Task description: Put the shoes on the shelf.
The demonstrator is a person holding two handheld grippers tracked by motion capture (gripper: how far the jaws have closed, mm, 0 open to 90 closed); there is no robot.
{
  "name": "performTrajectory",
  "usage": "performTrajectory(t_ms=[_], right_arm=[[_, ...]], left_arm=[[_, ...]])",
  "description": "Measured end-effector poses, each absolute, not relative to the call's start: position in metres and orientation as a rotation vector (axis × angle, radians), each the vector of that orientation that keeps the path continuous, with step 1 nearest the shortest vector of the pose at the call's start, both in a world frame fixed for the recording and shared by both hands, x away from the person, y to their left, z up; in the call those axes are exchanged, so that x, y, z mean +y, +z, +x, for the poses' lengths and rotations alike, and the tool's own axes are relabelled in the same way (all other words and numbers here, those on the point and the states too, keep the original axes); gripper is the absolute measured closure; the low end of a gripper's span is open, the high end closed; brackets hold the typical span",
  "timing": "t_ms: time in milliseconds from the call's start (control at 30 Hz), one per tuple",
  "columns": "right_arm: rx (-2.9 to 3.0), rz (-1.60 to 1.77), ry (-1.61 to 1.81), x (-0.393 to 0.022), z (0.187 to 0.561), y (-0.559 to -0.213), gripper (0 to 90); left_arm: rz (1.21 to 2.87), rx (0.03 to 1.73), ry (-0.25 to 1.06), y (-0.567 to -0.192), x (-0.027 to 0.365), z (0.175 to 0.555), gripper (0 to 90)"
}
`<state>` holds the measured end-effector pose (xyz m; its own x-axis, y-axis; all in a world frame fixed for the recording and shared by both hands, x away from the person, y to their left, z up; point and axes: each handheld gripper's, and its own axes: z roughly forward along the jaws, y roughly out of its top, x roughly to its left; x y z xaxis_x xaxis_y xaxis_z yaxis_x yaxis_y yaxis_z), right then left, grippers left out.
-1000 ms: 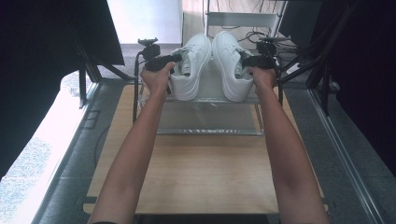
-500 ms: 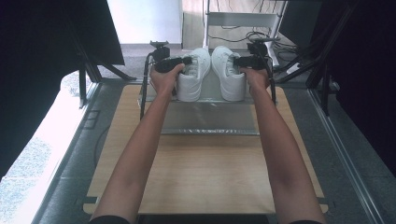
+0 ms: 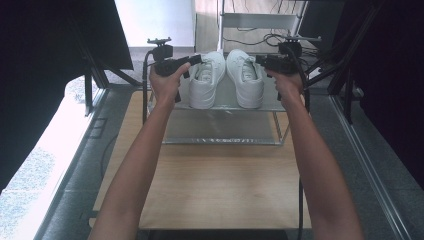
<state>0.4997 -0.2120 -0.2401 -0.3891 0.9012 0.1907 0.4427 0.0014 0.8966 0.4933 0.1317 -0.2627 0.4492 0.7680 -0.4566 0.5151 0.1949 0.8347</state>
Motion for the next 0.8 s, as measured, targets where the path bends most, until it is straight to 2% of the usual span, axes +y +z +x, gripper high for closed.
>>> performTrajectory(t_ms=[133, 167, 200, 267, 300, 433, 600, 800], right_arm=[[1.859, 1.353, 1.383, -0.218, 0.488, -0.241, 59.5], [1.865, 1.343, 1.387, -0.220, 0.484, -0.241, 62.0], [1.877, 1.313, 1.365, -0.223, 0.477, -0.242, 68.5], [1.887, 1.300, 1.349, -0.225, 0.474, -0.242, 71.4], [1.901, 1.276, 1.337, -0.228, 0.468, -0.244, 77.2], [1.918, 1.241, 1.314, -0.232, 0.462, -0.248, 82.9], [1.922, 1.240, 1.285, -0.239, 0.457, -0.260, 88.7], [1.915, 1.277, 1.254, -0.248, 0.458, -0.286, 89.9]], left_arm=[[1.477, 1.175, 0.229, -0.259, 0.141, 0.475, 58.1], [1.483, 1.160, 0.222, -0.259, 0.143, 0.470, 61.0], [1.510, 1.135, 0.217, -0.261, 0.147, 0.459, 69.6], [1.540, 1.134, 0.238, -0.262, 0.149, 0.454, 74.8], [1.552, 1.132, 0.254, -0.264, 0.152, 0.450, 77.4], [1.563, 1.149, 0.272, -0.276, 0.164, 0.435, 82.1], [1.616, 1.173, 0.241, -0.294, 0.173, 0.432, 83.4], [1.640, 1.199, 0.209, -0.316, 0.174, 0.435, 87.6]])
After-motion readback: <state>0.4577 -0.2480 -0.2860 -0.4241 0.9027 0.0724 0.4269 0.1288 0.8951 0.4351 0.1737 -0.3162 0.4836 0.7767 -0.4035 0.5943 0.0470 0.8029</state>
